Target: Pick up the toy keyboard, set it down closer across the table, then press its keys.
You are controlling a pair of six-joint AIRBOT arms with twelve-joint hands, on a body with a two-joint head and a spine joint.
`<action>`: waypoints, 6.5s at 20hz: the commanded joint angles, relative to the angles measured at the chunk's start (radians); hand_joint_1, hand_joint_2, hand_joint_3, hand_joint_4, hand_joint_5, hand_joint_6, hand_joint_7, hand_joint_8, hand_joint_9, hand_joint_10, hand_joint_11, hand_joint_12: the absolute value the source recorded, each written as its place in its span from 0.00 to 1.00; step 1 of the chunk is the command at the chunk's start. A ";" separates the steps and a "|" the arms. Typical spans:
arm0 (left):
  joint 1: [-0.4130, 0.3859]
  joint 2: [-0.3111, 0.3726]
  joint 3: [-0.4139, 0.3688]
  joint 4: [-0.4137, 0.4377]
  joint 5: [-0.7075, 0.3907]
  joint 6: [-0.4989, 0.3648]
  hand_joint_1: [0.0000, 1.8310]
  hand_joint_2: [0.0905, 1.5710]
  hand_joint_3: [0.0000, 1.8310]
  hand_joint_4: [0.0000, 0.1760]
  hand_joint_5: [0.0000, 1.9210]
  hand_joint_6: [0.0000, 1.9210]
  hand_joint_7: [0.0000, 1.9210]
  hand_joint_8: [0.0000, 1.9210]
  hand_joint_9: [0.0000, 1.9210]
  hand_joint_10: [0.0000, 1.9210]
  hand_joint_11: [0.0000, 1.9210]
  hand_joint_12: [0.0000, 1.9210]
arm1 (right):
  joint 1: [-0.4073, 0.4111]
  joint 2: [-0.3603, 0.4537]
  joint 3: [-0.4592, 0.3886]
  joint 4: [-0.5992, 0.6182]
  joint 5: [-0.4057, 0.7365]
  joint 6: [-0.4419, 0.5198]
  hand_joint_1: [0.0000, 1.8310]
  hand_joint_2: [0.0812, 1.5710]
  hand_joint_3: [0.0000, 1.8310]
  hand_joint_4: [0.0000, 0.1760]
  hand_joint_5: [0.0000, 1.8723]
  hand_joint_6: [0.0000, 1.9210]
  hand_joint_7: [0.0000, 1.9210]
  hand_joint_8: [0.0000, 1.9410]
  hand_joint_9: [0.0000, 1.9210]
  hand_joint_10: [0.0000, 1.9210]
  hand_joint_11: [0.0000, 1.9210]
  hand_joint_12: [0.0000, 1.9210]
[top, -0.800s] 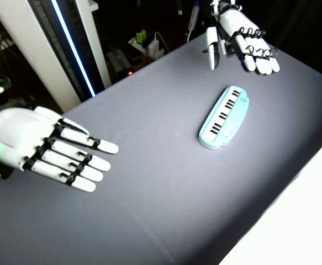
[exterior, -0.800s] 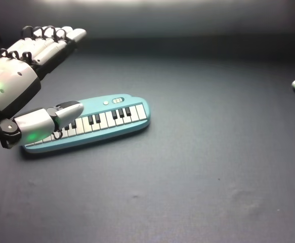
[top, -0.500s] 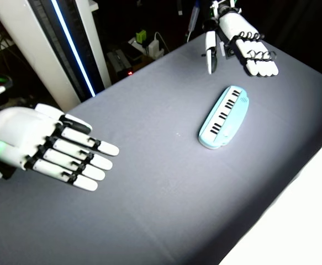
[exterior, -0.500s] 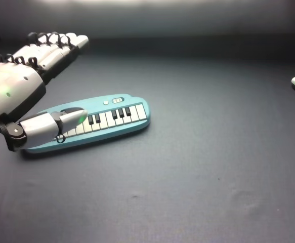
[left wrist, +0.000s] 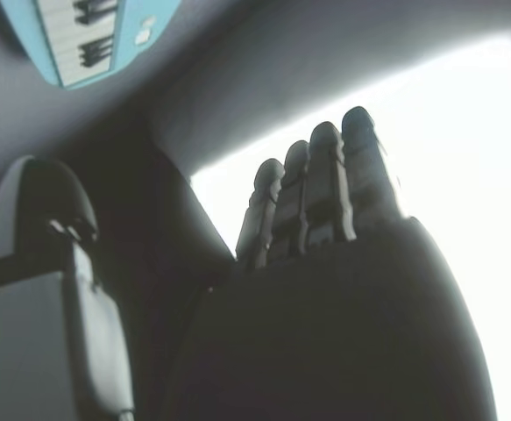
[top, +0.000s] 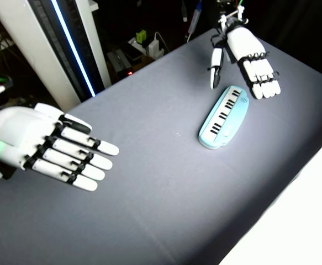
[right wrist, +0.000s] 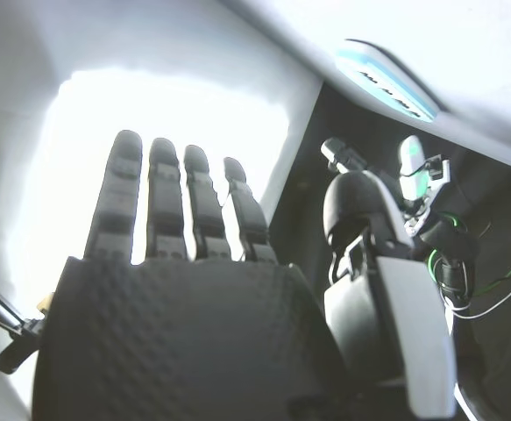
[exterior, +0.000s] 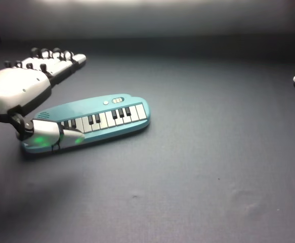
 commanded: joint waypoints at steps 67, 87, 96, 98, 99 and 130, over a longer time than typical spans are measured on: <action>-0.293 -0.440 0.221 0.432 0.215 -0.279 0.55 0.71 0.00 0.14 0.15 0.19 0.16 0.06 0.11 0.24 0.00 0.73 | -0.007 -0.001 0.000 0.000 0.162 0.063 0.05 0.87 0.00 0.45 0.00 0.00 0.00 0.00 0.00 0.00 0.00 0.00; -0.172 -0.078 0.012 0.274 -0.215 -0.216 0.28 0.80 0.01 0.55 0.00 0.00 0.00 0.00 0.00 0.00 0.00 0.00 | 0.052 -0.031 0.026 -0.131 0.030 0.120 0.04 0.87 0.00 0.38 0.00 0.00 0.00 0.00 0.00 0.00 0.00 0.00; 0.029 0.065 -0.084 0.051 -0.449 -0.166 0.34 0.80 0.00 0.05 0.01 0.00 0.00 0.00 0.00 0.00 0.00 0.00 | 0.270 -0.228 0.180 -0.211 -0.374 0.047 0.01 0.87 0.00 0.22 0.05 0.01 0.00 0.00 0.00 0.00 0.00 0.00; 0.037 0.069 -0.092 0.050 -0.455 -0.166 0.33 0.80 0.00 0.13 0.01 0.00 0.00 0.00 0.00 0.00 0.00 0.00 | 0.288 -0.256 0.201 -0.200 -0.428 0.016 0.00 0.86 0.00 0.14 0.09 0.03 0.00 0.00 0.00 0.00 0.00 0.00; 0.038 0.069 -0.095 0.054 -0.457 -0.166 0.34 0.80 0.00 0.12 0.01 0.00 0.00 0.00 0.00 0.00 0.00 0.00 | 0.292 -0.264 0.206 -0.191 -0.445 -0.001 0.00 0.84 0.00 0.02 0.12 0.02 0.00 0.00 0.00 0.00 0.00 0.00; 0.088 0.101 -0.137 0.024 -0.595 -0.166 0.39 0.83 0.00 0.31 0.00 0.00 0.00 0.00 0.00 0.00 0.00 0.00 | 0.154 -0.026 0.024 -0.113 -0.012 0.030 0.00 0.85 0.00 0.92 0.00 0.00 0.00 0.00 0.00 0.00 0.00 0.00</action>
